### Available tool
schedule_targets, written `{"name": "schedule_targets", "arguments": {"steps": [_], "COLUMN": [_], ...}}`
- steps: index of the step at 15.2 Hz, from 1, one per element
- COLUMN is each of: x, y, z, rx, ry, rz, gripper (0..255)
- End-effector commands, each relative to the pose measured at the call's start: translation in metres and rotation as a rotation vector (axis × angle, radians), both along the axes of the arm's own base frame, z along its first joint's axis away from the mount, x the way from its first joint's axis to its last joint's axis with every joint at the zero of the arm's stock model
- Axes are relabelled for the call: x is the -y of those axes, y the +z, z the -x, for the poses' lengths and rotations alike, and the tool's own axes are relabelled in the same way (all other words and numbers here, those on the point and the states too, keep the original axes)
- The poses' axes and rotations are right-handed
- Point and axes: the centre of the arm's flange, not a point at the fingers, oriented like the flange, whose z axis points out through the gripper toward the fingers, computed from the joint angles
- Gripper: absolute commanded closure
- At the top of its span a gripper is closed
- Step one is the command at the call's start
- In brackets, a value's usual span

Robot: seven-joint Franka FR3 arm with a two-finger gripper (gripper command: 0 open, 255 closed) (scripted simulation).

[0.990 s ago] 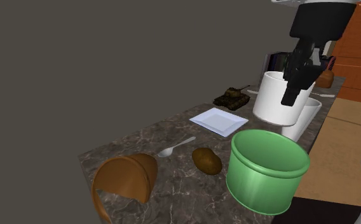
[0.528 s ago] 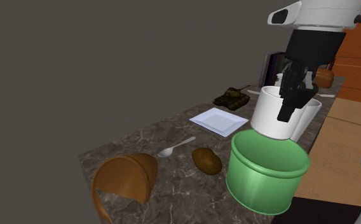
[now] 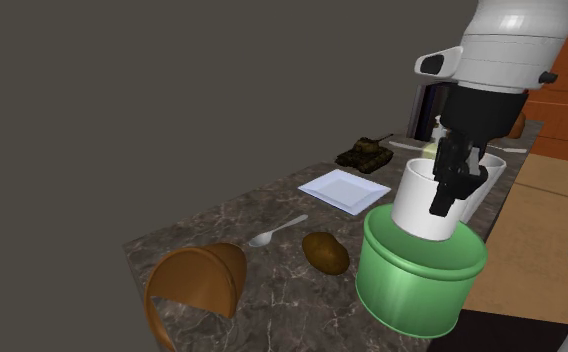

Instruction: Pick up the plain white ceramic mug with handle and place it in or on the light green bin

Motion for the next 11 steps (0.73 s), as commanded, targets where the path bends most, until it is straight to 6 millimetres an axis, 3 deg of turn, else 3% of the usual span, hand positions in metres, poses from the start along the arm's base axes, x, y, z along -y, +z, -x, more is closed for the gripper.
{"name": "schedule_targets", "arguments": {"steps": [1, 7, 8, 11], "x": [-0.0008, -0.0008, -0.0008, -0.0008], "y": [-0.0027, -0.0027, -0.0027, -0.0026], "z": [-0.0003, -0.0003, -0.0003, -0.0003], "rx": [0.001, 0.001, 0.001, 0.001], "ry": [0.000, 0.000, 0.000, 0.000], "rz": [0.000, 0.000, 0.000, 0.000], "gripper": [255, 255, 0, 0]}}
